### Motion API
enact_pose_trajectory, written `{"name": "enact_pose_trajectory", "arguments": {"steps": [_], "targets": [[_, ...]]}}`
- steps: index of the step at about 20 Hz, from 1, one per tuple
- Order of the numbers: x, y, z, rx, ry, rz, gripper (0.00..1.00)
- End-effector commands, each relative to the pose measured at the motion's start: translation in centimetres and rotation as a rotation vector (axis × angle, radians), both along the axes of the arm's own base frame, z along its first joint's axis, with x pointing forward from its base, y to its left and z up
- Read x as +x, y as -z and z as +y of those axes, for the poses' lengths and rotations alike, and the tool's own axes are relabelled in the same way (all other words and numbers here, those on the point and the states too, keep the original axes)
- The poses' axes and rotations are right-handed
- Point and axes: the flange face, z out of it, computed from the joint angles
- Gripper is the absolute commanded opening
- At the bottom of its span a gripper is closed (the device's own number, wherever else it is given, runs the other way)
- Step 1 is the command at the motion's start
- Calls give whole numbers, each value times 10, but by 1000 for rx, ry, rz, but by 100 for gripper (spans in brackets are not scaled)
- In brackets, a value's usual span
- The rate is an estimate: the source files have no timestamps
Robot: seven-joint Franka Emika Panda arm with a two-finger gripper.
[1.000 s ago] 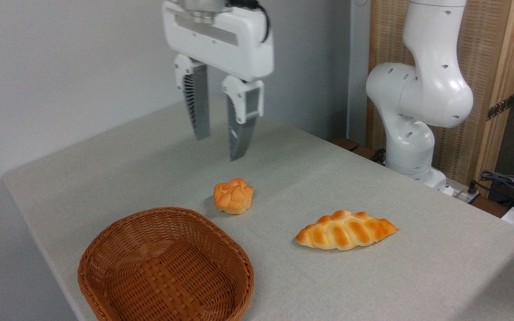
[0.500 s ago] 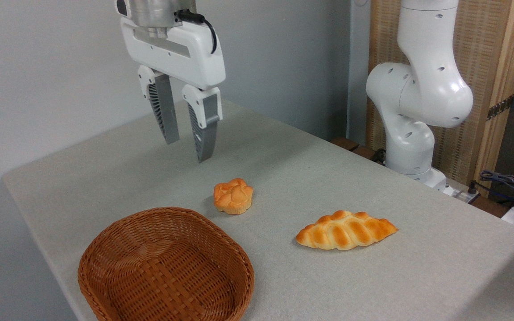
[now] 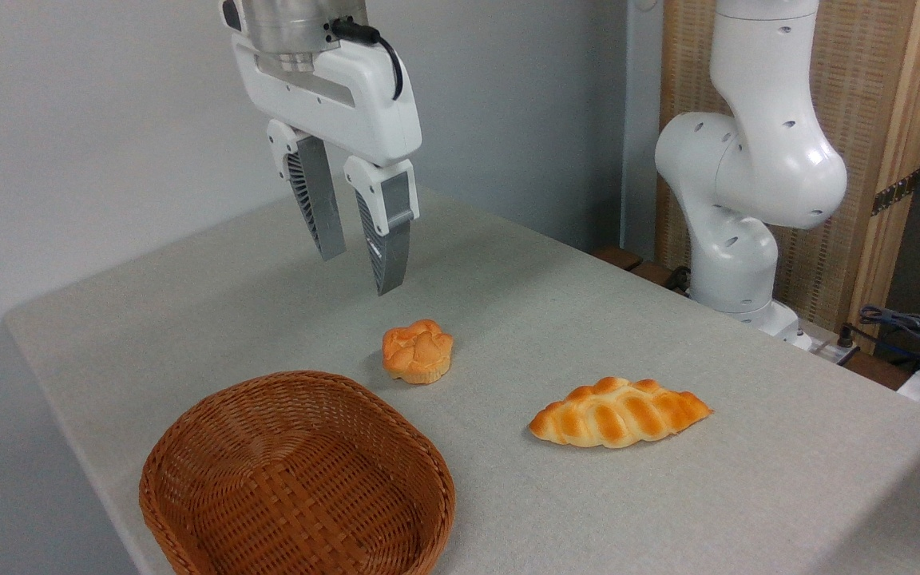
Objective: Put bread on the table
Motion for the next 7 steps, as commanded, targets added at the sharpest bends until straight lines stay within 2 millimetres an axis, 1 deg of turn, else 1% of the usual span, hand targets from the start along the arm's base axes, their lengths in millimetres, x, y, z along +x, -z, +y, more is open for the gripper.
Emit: {"name": "enact_pose_trajectory", "arguments": {"steps": [1,7], "targets": [[2,-4,1,-3,14,16,100],[4,-4,2,-6,21,6,100]]}}
